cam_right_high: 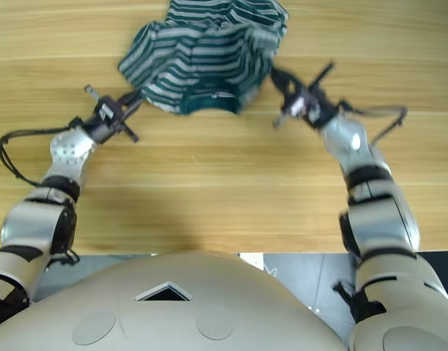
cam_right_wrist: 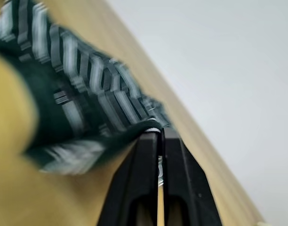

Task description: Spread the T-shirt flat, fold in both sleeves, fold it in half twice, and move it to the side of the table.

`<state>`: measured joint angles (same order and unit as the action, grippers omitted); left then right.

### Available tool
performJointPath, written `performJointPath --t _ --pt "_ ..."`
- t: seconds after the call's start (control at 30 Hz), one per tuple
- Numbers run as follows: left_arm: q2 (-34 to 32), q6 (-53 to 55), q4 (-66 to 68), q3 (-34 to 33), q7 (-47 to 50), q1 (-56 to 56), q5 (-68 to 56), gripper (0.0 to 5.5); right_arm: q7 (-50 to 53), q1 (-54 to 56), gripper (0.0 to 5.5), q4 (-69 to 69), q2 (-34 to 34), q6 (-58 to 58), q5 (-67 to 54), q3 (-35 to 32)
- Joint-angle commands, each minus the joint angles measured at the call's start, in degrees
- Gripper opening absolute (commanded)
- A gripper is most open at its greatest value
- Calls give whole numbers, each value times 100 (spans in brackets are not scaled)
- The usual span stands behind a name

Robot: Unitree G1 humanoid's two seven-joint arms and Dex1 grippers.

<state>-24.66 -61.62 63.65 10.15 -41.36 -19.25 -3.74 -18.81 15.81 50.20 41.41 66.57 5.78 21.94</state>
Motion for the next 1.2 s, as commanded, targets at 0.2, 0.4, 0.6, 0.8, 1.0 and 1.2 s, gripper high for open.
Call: performJointPath --t 0.2,0.4,0.6,0.8,1.0,1.2 --pt "-592 580 -3686 -374 -402 2919 -1563 1 -131 -3209 0 -3712 1178 -1196 -1332 -1280" --pt "-508 1460 -4218 -535 129 3655 -933 1 66 -3740 0 -3872 683 -2178 100 -1471" --pt "-368 1917 -4392 -650 231 3853 -982 85 -87 -3951 84 -4111 507 -2422 326 -1587" --pt "-329 2108 -5047 -962 -101 4249 -1867 189 -153 -4201 201 -4508 602 -2479 197 -2095" --pt "-301 2321 -5542 -1643 -849 3992 -3287 240 -322 -4677 258 -5071 424 -2195 -732 -2486" --pt "-273 1892 -4084 -1410 285 1602 -526 240 -863 -3975 258 -4981 254 -1951 -1724 -2386"
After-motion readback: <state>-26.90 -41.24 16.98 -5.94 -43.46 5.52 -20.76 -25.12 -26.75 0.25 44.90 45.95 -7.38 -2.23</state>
